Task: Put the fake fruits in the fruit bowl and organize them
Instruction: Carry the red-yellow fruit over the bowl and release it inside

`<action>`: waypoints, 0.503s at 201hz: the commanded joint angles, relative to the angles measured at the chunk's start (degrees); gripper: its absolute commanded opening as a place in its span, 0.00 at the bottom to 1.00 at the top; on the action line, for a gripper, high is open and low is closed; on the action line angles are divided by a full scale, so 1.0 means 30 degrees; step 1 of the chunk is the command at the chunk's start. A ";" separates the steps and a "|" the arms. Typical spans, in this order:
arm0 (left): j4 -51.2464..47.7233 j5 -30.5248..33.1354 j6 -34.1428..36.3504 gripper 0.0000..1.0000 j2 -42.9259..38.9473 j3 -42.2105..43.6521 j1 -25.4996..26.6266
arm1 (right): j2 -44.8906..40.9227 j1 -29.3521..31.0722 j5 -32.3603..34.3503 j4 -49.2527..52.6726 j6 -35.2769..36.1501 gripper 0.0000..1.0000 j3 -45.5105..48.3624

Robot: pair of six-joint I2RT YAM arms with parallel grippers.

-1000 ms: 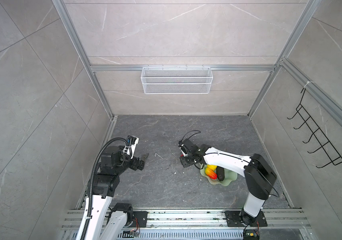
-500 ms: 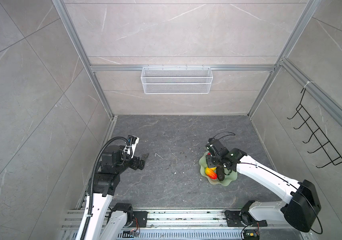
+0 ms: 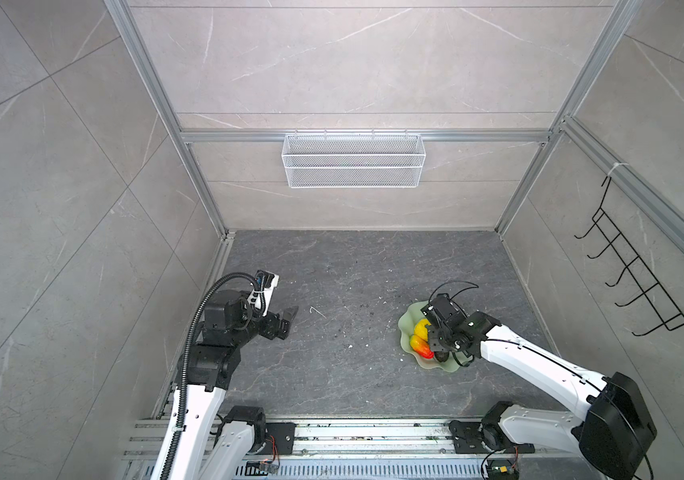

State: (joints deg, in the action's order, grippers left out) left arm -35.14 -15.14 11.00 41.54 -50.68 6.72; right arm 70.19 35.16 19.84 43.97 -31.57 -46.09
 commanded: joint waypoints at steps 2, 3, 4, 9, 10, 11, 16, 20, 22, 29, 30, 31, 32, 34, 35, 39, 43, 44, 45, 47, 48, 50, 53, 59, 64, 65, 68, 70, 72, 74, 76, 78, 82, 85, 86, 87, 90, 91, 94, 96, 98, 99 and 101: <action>0.0205 -0.0199 -0.0036 1.00 -0.0014 -0.0686 -0.0101 | -0.1002 -0.0185 0.0469 0.0327 -0.0945 0.49 0.0433; 0.0216 -0.0199 -0.0021 1.00 -0.0016 -0.0672 -0.0101 | -0.1023 -0.0195 0.0474 0.0336 -0.0953 0.49 0.0441; 0.0222 -0.0199 -0.0014 1.00 -0.0017 -0.0664 -0.0101 | -0.1034 -0.0215 0.0476 0.0370 -0.0956 0.49 0.0460; 0.0226 -0.0181 -0.0006 1.00 -0.0029 -0.0678 -0.0102 | -0.1147 -0.0263 0.0499 0.0489 -0.1006 0.50 0.0529; 0.0212 -0.0190 -0.0006 1.00 -0.0038 -0.0682 -0.0102 | -0.1169 -0.0278 0.0503 0.0490 -0.1012 0.50 0.0533; 0.0220 -0.0194 -0.0006 1.00 -0.0028 -0.0684 -0.0102 | -0.1165 -0.0278 0.0492 0.0505 -0.1030 0.50 0.0550; 0.0227 -0.0209 -0.0010 1.00 -0.0045 -0.0663 -0.0102 | -0.1204 -0.0313 0.0507 0.0588 -0.1019 0.50 0.0622; 0.0244 -0.0225 -0.0023 1.00 -0.0035 -0.0685 -0.0102 | -0.1192 -0.0371 0.0533 0.0646 -0.1023 0.51 0.0675; 0.0209 -0.0227 -0.0025 1.00 -0.0044 -0.0686 -0.0102 | -0.1213 -0.0393 0.0536 0.0640 -0.1034 0.51 0.0696; 0.0253 -0.0246 -0.0010 1.00 -0.0047 -0.0678 -0.0102 | -0.1242 -0.0467 0.0537 0.0685 -0.1024 0.52 0.0742; 0.0255 -0.0252 -0.0008 1.00 -0.0047 -0.0682 -0.0102 | -0.1246 -0.0453 0.0537 0.0676 -0.1036 0.52 0.0742; 0.0256 -0.0269 0.0007 1.00 -0.0047 -0.0684 -0.0102 | -0.1248 -0.0476 0.0537 0.0672 -0.1027 0.52 0.0742; 0.0256 -0.0278 -0.0014 1.00 -0.0047 -0.0685 -0.0102 | -0.1263 -0.0487 0.0537 0.0684 -0.1023 0.52 0.0743; 0.0242 -0.0285 -0.0001 1.00 -0.0026 -0.0686 -0.0102 | -0.1297 -0.0510 0.0537 0.0686 -0.1020 0.53 0.0757; 0.0249 -0.0300 -0.0004 1.00 -0.0037 -0.0686 -0.0102 | -0.1302 -0.0504 0.0537 0.0691 -0.1034 0.53 0.0765; 0.0241 -0.0284 -0.0006 1.00 -0.0045 -0.0685 -0.0102 | -0.1348 -0.0513 0.0559 0.0720 -0.1062 0.53 0.0771; 0.0254 -0.0290 -0.0014 1.00 -0.0035 -0.0683 -0.0102 | -0.1415 -0.0527 0.0591 0.0725 -0.1113 0.54 0.0746; 0.0255 -0.0288 -0.0010 1.00 -0.0026 -0.0684 -0.0102 | -0.1405 -0.0527 0.0608 0.0755 -0.1125 0.54 0.0744; 0.0256 -0.0288 -0.0008 1.00 -0.0037 -0.0685 -0.0102 | -0.1415 -0.0527 0.0631 0.0770 -0.1130 0.54 0.0729; 0.0242 -0.0287 -0.0036 1.00 -0.0045 -0.0686 -0.0102 | -0.1474 -0.0549 0.0685 0.0788 -0.1149 0.55 0.0717; 0.0264 -0.0287 -0.0021 1.00 -0.0046 -0.0686 -0.0102 | -0.1479 -0.0553 0.0713 0.0815 -0.1157 0.55 0.0701; 0.0258 -0.0287 -0.0017 1.00 -0.0025 -0.0686 -0.0102 | -0.1519 -0.0556 0.0771 0.0851 -0.1207 0.55 0.0674; 0.0255 -0.0287 -0.0008 1.00 -0.0045 -0.0664 -0.0102 | -0.1624 -0.0564 0.0899 0.0935 -0.1258 0.56 0.0653; 0.0256 -0.0287 -0.0036 1.00 -0.0039 -0.0665 -0.0102 | -0.1820 -0.0585 0.1184 0.1110 -0.1394 0.57 0.0548; 0.0255 -0.0283 -0.0009 1.00 -0.0035 -0.0664 -0.0102 | -0.2041 -0.0612 0.1416 0.1278 -0.1571 0.58 0.0469; 0.0241 -0.0285 -0.0008 1.00 -0.0041 -0.0660 -0.0102 | -0.2129 -0.0628 0.1474 0.1295 -0.1602 0.58 0.0459; 0.0255 -0.0272 -0.0006 1.00 -0.0058 -0.0657 -0.0102 | -0.2348 -0.0661 0.1635 0.1372 -0.1707 0.59 0.0429; 0.0234 -0.0290 -0.0021 1.00 -0.0050 -0.0657 -0.0102 | -0.2506 -0.0671 0.1727 0.1415 -0.1799 0.60 0.0423; 0.0251 -0.0288 -0.0025 1.00 -0.0063 -0.0657 -0.0102 | -0.2662 -0.0695 0.1830 0.1462 -0.1917 0.60 0.0399; 0.0241 -0.0287 -0.0018 1.00 -0.0066 -0.0657 -0.0102 | -0.2811 -0.0753 0.1922 0.1481 -0.2027 0.61 0.0393; 0.0253 -0.0287 -0.0009 1.00 -0.0052 -0.0657 -0.0102 | -0.2973 -0.0774 0.1996 0.1523 -0.2113 0.62 0.0392; 0.0234 -0.0287 -0.0007 1.00 -0.0071 -0.0679 -0.0102 | -0.3152 -0.0816 0.2037 0.1548 -0.2215 0.62 0.0391; 0.0254 -0.0287 -0.0012 1.00 -0.0050 -0.0663 -0.0102 | -0.3395 -0.0934 0.2119 0.1561 -0.2340 0.64 0.0417; 0.0249 -0.0309 -0.0007 1.00 -0.0048 -0.0647 -0.0102 | -0.3638 -0.1080 0.2185 0.1588 -0.2447 0.65 0.0420; 0.0238 -0.0312 -0.0007 1.00 -0.0048 -0.0652 -0.0102 | -0.3718 -0.1111 0.2196 0.1596 -0.2480 0.65 0.0435; 0.0247 -0.0314 -0.0021 1.00 -0.0062 -0.0669 -0.0102 | -0.3802 -0.1142 0.2201 0.1586 -0.2526 0.66 0.0442; 0.0255 -0.0330 -0.0034 1.00 -0.0053 -0.0677 -0.0102 | -0.4022 -0.1293 0.2228 0.1599 -0.2635 0.68 0.0449; 0.0256 -0.0338 -0.0020 1.00 -0.0050 -0.0682 -0.0102 | -0.4101 -0.1350 0.2232 0.1587 -0.2677 0.69 0.0464; 0.0242 -0.0344 -0.0034 1.00 -0.0063 -0.0671 -0.0102 | -0.4308 -0.1509 0.2221 0.1577 -0.2815 0.70 0.0499; 0.0238 -0.0338 -0.0042 1.00 -0.0051 -0.0683 -0.0102 | -0.4409 -0.1601 0.2196 0.1576 -0.2911 0.71 0.0521; 0.0252 -0.0351 -0.0037 1.00 -0.0048 -0.0663 -0.0102 | -0.4552 -0.1748 0.2204 0.1590 -0.2979 0.71 0.0548; 0.0254 -0.0363 -0.0036 1.00 -0.0048 -0.0660 -0.0102 | -0.4629 -0.1797 0.2191 0.1583 -0.3024 0.72 0.0557; 0.0249 -0.0350 -0.0036 1.00 -0.0055 -0.0665 -0.0102 | -0.4716 -0.1907 0.2166 0.1585 -0.3110 0.75 0.0586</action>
State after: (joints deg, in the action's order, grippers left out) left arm -35.11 -15.18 11.00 41.58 -50.68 6.72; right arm 60.80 32.10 23.20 46.39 -36.67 -44.56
